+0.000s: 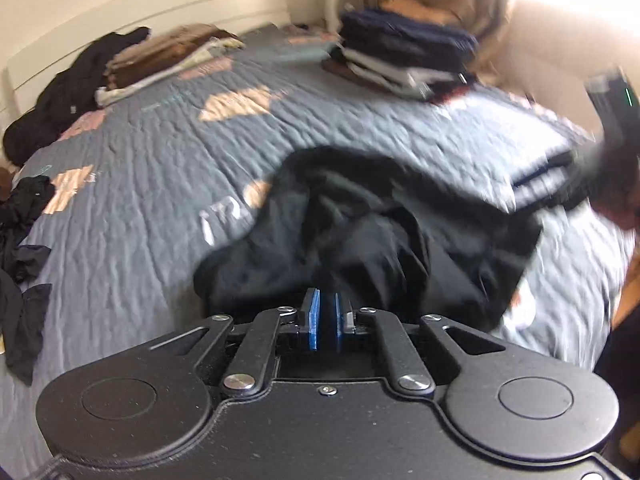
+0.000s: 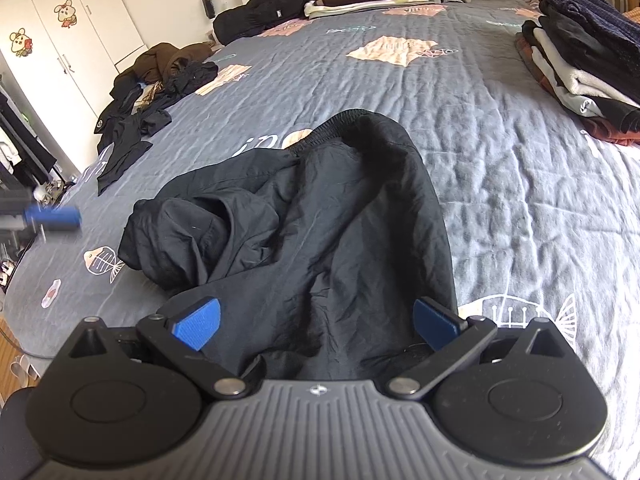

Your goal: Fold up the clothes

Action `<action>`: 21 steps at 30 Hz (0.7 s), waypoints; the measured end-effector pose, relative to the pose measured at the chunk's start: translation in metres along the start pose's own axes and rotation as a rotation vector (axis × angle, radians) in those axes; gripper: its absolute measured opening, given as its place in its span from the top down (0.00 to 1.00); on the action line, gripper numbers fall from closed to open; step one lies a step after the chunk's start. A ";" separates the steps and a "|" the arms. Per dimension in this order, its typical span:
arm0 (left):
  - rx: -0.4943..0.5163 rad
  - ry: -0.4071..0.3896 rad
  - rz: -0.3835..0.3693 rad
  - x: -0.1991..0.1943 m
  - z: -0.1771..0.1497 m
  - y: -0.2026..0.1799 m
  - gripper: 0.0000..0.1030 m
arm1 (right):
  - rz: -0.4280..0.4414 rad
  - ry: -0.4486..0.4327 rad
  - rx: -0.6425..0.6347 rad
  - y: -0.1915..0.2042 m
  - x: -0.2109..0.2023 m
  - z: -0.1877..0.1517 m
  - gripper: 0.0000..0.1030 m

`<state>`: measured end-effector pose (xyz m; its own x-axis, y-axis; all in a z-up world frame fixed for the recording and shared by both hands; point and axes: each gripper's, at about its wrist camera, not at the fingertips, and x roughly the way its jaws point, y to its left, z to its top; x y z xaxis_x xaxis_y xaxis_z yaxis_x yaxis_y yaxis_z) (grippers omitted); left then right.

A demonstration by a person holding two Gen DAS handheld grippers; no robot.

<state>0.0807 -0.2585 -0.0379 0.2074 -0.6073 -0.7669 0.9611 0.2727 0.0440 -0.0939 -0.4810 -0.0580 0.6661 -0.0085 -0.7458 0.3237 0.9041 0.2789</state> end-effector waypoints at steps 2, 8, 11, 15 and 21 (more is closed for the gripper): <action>-0.021 0.051 -0.055 0.017 -0.020 -0.010 0.89 | 0.001 -0.002 0.001 0.000 0.000 0.000 0.00; -0.051 0.037 -0.007 0.060 -0.043 -0.023 0.51 | -0.008 0.004 -0.005 0.000 0.001 -0.002 0.00; 0.048 -0.044 0.024 0.060 -0.041 -0.041 0.27 | -0.035 0.022 -0.032 -0.001 0.005 -0.003 0.00; 0.241 -0.133 0.086 0.050 -0.051 -0.087 0.28 | -0.042 0.027 -0.045 -0.005 0.004 -0.004 0.00; 0.392 -0.170 0.215 0.064 -0.074 -0.141 0.47 | -0.044 0.009 -0.028 -0.011 -0.003 -0.003 0.00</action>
<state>-0.0555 -0.2807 -0.1408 0.4041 -0.6903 -0.6001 0.8829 0.1228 0.4532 -0.1012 -0.4900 -0.0610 0.6451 -0.0449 -0.7628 0.3341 0.9144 0.2288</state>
